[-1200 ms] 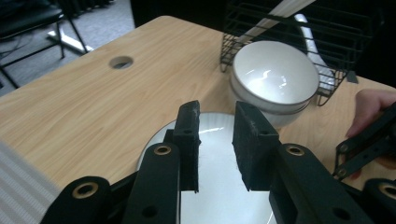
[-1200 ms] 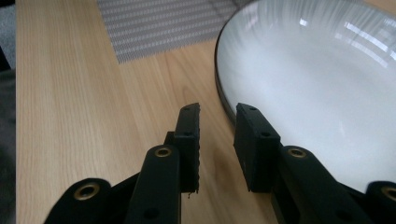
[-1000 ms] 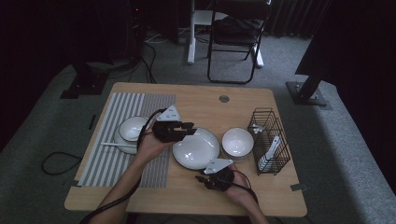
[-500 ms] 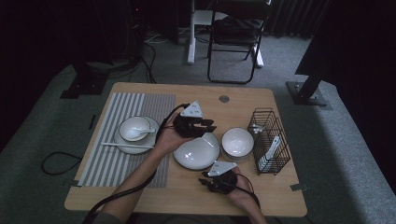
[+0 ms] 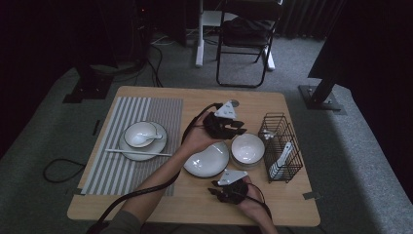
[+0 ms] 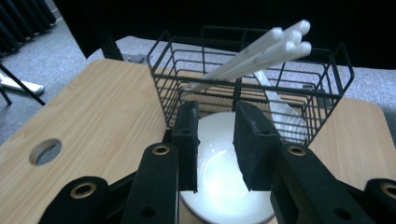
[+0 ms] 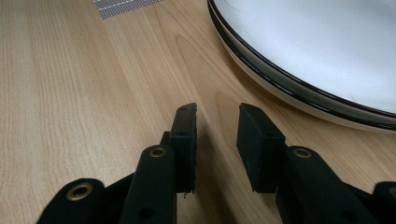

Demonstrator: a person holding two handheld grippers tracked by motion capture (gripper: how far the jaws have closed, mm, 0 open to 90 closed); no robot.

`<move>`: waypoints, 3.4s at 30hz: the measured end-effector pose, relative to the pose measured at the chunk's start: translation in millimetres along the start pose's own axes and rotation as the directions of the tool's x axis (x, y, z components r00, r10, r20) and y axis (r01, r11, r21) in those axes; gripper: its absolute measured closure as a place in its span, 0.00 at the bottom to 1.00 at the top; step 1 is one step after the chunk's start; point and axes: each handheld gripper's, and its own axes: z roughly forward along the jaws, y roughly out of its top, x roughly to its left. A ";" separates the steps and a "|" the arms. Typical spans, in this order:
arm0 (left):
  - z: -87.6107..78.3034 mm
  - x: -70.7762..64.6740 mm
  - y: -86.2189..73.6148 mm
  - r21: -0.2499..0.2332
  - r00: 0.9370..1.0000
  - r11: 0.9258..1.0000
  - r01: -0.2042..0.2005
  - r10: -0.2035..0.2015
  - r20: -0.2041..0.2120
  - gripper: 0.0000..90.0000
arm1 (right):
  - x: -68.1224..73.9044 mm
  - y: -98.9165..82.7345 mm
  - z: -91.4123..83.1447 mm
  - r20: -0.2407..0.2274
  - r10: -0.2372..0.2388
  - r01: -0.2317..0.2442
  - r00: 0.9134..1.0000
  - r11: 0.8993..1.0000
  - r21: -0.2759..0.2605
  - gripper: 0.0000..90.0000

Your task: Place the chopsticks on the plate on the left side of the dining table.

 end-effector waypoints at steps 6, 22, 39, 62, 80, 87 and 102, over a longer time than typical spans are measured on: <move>12.4 -6.9 11.1 0.001 1.000 1.000 -0.019 0.019 0.024 0.79 | -0.2 -1.1 -0.2 -0.001 0.005 -0.005 1.000 1.000 -0.007 0.75; 24.0 -17.9 29.1 -0.015 0.997 0.999 -0.041 0.042 0.059 0.79 | -0.9 -2.8 -0.5 -0.010 0.022 -0.022 1.000 1.000 -0.018 0.75; 44.7 -0.9 32.7 0.023 1.000 1.000 0.022 -0.022 0.023 0.87 | -1.5 -3.0 -0.7 -0.015 0.024 -0.024 1.000 1.000 -0.020 0.75; 84.4 4.9 33.6 0.065 0.998 0.996 0.064 -0.066 0.017 0.86 | -3.8 -4.6 -1.5 -0.014 0.027 -0.027 1.000 0.999 -0.027 0.74; 89.4 5.1 32.7 0.054 0.997 0.996 0.074 -0.074 0.004 0.80 | -3.8 -4.7 -1.5 -0.014 0.027 -0.027 1.000 0.999 -0.028 0.74; 91.3 3.1 33.6 0.065 0.998 0.997 0.050 -0.047 -0.046 0.87 | -4.1 -5.1 -2.0 -0.013 0.029 -0.029 0.999 0.999 -0.028 0.74; 78.3 4.4 36.8 0.020 0.997 0.999 0.043 -0.042 -0.072 0.94 | -4.1 -5.4 -2.5 -0.012 0.031 -0.031 0.999 0.999 -0.025 0.74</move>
